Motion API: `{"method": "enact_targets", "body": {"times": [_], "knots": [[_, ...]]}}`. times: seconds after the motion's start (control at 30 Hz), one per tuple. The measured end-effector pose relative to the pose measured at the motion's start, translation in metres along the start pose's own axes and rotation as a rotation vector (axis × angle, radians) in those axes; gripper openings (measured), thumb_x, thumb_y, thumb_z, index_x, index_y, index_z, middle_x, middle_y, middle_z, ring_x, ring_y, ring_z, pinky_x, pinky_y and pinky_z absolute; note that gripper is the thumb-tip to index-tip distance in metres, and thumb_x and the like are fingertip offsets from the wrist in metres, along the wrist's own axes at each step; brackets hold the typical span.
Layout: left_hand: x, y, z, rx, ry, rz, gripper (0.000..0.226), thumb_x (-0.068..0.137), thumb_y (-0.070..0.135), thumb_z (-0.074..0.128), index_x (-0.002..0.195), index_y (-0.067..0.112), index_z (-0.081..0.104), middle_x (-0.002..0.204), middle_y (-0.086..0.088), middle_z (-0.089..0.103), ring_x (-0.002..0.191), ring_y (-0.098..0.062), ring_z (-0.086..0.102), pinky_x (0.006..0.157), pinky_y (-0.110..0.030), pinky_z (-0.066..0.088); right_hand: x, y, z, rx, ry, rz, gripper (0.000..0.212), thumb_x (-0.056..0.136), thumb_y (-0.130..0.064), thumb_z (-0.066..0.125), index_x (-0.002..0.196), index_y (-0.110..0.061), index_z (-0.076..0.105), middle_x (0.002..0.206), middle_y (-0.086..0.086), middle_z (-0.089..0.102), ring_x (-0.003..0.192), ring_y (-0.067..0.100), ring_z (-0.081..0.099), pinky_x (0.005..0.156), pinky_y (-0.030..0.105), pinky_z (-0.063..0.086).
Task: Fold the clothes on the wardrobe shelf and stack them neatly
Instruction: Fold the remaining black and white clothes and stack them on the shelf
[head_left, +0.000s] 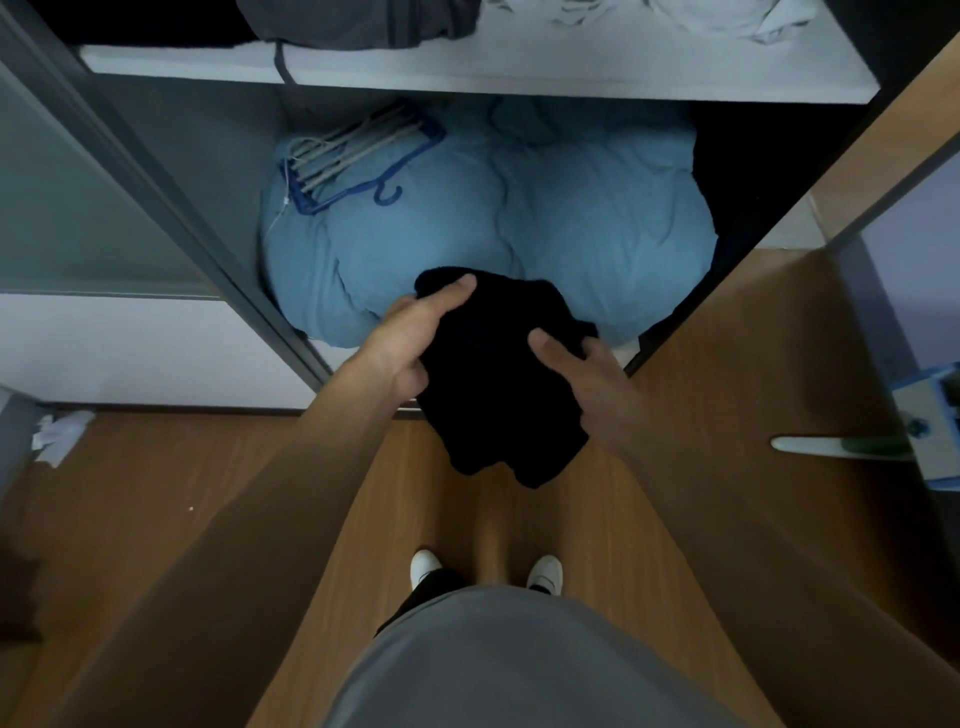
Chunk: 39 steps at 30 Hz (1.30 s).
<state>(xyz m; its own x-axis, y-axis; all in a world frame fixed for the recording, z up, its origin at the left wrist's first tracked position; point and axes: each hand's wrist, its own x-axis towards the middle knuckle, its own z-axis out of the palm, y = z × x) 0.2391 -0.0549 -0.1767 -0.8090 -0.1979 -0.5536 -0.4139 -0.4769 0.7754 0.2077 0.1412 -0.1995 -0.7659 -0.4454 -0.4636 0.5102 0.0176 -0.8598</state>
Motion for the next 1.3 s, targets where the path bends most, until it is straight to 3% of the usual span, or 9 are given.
{"method": "enact_targets", "body": {"times": [0.2, 0.33, 0.47, 0.6, 0.73, 0.9, 1.0, 1.13, 1.3], "knots": [[-0.003, -0.014, -0.029, 0.175, -0.28, 0.058, 0.052, 0.084, 0.03, 0.076, 0.131, 0.012, 0.06, 0.122, -0.008, 0.071, 0.116, -0.024, 0.066, 0.092, -0.029, 0.054, 0.003, -0.012, 0.023, 0.151, 0.083, -0.069, 0.04, 0.093, -0.036, 0.069, 0.126, -0.013, 0.066, 0.119, 0.007, 0.073, 0.111, 0.022, 0.069, 0.096, 0.037, 0.055], [0.002, -0.018, -0.044, 0.036, -0.185, 0.102, 0.036, 0.09, 0.02, 0.07, 0.125, 0.012, 0.064, 0.116, -0.008, 0.073, 0.11, -0.024, 0.069, 0.085, -0.029, 0.056, 0.009, -0.019, 0.034, 0.288, 0.07, 0.041, 0.052, 0.097, -0.05, 0.057, 0.136, -0.016, 0.06, 0.128, 0.005, 0.069, 0.118, 0.02, 0.065, 0.106, 0.037, 0.047], [0.006, -0.015, -0.063, 0.004, -0.11, 0.05, 0.05, 0.08, 0.019, 0.069, 0.127, 0.005, 0.06, 0.108, -0.009, 0.073, 0.099, -0.023, 0.071, 0.073, -0.028, 0.057, 0.015, -0.02, 0.033, 0.289, 0.167, 0.072, 0.05, 0.1, -0.047, 0.052, 0.136, -0.013, 0.058, 0.127, 0.005, 0.069, 0.116, 0.019, 0.066, 0.107, 0.037, 0.046], [0.009, -0.022, -0.076, -0.117, 0.01, 0.013, 0.045, 0.091, 0.016, 0.064, 0.134, 0.004, 0.056, 0.121, -0.015, 0.068, 0.109, -0.029, 0.068, 0.082, -0.035, 0.056, 0.025, -0.027, 0.026, -0.04, 0.362, 0.004, 0.046, 0.102, -0.042, 0.05, 0.123, -0.003, 0.063, 0.114, 0.011, 0.073, 0.103, 0.022, 0.071, 0.089, 0.031, 0.058], [0.011, -0.025, -0.076, -0.104, 0.059, 0.043, 0.035, 0.096, 0.014, 0.064, 0.128, 0.003, 0.06, 0.115, -0.014, 0.072, 0.106, -0.03, 0.07, 0.086, -0.038, 0.056, 0.032, -0.024, 0.026, -0.102, 0.311, 0.012, 0.03, 0.099, -0.029, 0.061, 0.117, -0.005, 0.067, 0.102, 0.006, 0.075, 0.101, 0.024, 0.071, 0.08, 0.031, 0.059], [0.013, -0.011, -0.087, -0.063, 0.02, 0.086, 0.032, 0.092, 0.018, 0.071, 0.122, 0.009, 0.064, 0.11, -0.009, 0.075, 0.103, -0.025, 0.072, 0.085, -0.035, 0.059, 0.033, -0.004, 0.034, 0.044, 0.188, -0.099, 0.073, 0.093, -0.008, 0.067, 0.152, -0.029, 0.031, 0.123, 0.01, 0.068, 0.116, 0.022, 0.067, 0.098, 0.033, 0.052], [0.016, -0.001, -0.097, -0.046, 0.018, 0.136, 0.047, 0.087, 0.013, 0.075, 0.129, 0.017, 0.055, 0.106, -0.004, 0.075, 0.095, -0.019, 0.074, 0.073, -0.028, 0.06, 0.032, 0.005, 0.048, -0.001, 0.096, -0.08, 0.06, 0.093, -0.001, 0.063, 0.146, -0.023, 0.047, 0.119, 0.011, 0.069, 0.109, 0.02, 0.068, 0.09, 0.026, 0.054], [0.021, 0.013, -0.115, 0.103, 0.033, 0.197, 0.094, 0.081, 0.011, 0.082, 0.152, 0.041, 0.028, 0.116, 0.015, 0.055, 0.101, -0.009, 0.068, 0.076, -0.023, 0.059, 0.039, -0.002, 0.068, 0.045, 0.086, -0.073, 0.033, 0.096, 0.003, 0.052, 0.122, -0.009, 0.068, 0.093, 0.005, 0.075, 0.087, 0.014, 0.071, 0.078, 0.023, 0.055], [0.024, 0.027, -0.142, 0.314, -0.168, 0.161, 0.093, 0.078, -0.015, 0.072, 0.151, 0.032, 0.038, 0.119, -0.001, 0.064, 0.096, -0.009, 0.072, 0.079, -0.021, 0.057, 0.047, -0.022, 0.088, -0.089, 0.182, -0.081, 0.03, 0.097, -0.002, 0.05, 0.117, -0.007, 0.071, 0.098, 0.011, 0.073, 0.09, 0.02, 0.069, 0.078, 0.023, 0.057]]}}
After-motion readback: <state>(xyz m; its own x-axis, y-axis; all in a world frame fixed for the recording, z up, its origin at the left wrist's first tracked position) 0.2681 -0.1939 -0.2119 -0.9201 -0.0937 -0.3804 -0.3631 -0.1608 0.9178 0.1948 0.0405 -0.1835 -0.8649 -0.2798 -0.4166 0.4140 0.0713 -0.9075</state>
